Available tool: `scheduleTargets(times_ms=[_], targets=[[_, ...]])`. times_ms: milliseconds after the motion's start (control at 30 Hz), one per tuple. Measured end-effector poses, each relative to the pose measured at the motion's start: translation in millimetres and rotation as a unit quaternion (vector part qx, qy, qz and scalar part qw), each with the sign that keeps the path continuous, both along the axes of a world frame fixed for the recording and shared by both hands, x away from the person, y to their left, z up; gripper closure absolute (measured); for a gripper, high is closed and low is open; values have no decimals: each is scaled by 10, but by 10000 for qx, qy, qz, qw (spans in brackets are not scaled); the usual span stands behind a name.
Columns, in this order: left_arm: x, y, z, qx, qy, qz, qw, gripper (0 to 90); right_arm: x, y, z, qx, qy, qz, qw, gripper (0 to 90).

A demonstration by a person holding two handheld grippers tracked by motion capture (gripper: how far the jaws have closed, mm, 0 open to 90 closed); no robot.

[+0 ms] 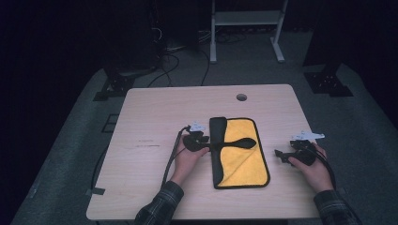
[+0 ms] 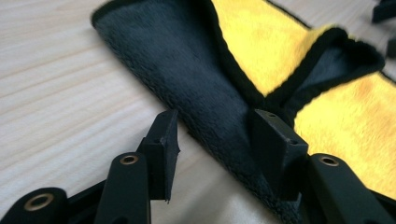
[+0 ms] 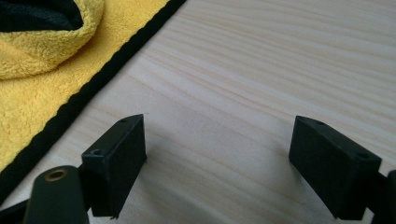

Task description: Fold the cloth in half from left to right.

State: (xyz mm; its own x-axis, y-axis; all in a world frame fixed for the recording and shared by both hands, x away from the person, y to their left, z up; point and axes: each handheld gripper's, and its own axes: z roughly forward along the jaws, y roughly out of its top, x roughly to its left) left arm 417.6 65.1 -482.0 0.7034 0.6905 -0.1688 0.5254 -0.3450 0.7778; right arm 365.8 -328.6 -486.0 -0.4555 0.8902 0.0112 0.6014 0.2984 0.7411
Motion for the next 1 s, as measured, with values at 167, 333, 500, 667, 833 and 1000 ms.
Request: scheduleTargets(times_ms=[167,333,500,667,833,1000], targets=[[-34,-4,0,100,-54,2,9999,662,0,0,0,-1,0,0,10000,175],[-92,-40,-4,84,-3,-1,10000,821,0,0,0,-1,0,0,10000,175],[-84,53,26,-11,337,-73,9994,877,-1,0,0,-3,-2,0,10000,175],[-107,285,35,2,427,-131,9990,876,-3,2,0,5,-1,-10,10000,175],[-132,524,59,92,439,-51,9990,876,-11,4,-1,5,-5,-17,10000,175],[-111,810,67,183,361,95,9991,875,-24,17,0,10,18,49,10000,174]])
